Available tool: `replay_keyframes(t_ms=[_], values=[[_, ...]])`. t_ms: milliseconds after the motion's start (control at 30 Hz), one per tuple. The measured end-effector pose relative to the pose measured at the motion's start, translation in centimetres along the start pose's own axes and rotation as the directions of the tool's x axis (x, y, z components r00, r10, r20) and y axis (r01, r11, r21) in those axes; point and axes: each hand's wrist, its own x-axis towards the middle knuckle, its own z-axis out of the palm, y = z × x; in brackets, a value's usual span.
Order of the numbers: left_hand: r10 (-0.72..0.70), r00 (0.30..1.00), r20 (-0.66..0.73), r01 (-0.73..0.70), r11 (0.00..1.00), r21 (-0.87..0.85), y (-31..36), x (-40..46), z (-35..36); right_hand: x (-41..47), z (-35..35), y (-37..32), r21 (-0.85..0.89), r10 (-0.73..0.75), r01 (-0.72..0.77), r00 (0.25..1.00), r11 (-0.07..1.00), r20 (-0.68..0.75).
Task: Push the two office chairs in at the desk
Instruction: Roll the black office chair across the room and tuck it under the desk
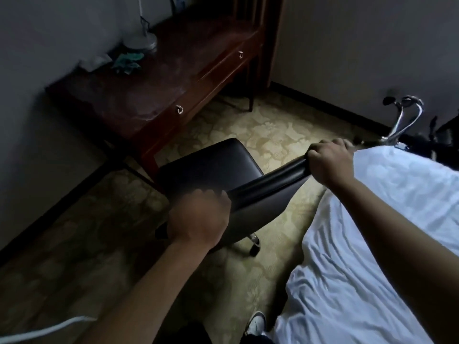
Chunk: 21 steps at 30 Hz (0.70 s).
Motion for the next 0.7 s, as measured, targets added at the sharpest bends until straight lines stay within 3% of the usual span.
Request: replay_keyframes(t_ms=[100,400,700], values=[[-0.036,0.999,-0.031,0.036,0.999,0.003,1.7,0.9,0.9,2.1,0.0,1.1,0.070,0.000,-0.001,1.000,0.998,0.018],[-0.118,0.978,-0.171,0.121,0.993,0.009,5.5,5.5,2.5,9.8,1.8,2.3,0.459,0.167,-0.076,0.973,0.885,-0.160],[-0.192,0.965,-0.177,0.191,0.981,-0.023,10.8,11.8,5.2,20.5,2.3,4.7,0.429,0.008,0.052,0.990,0.902,-0.138]])
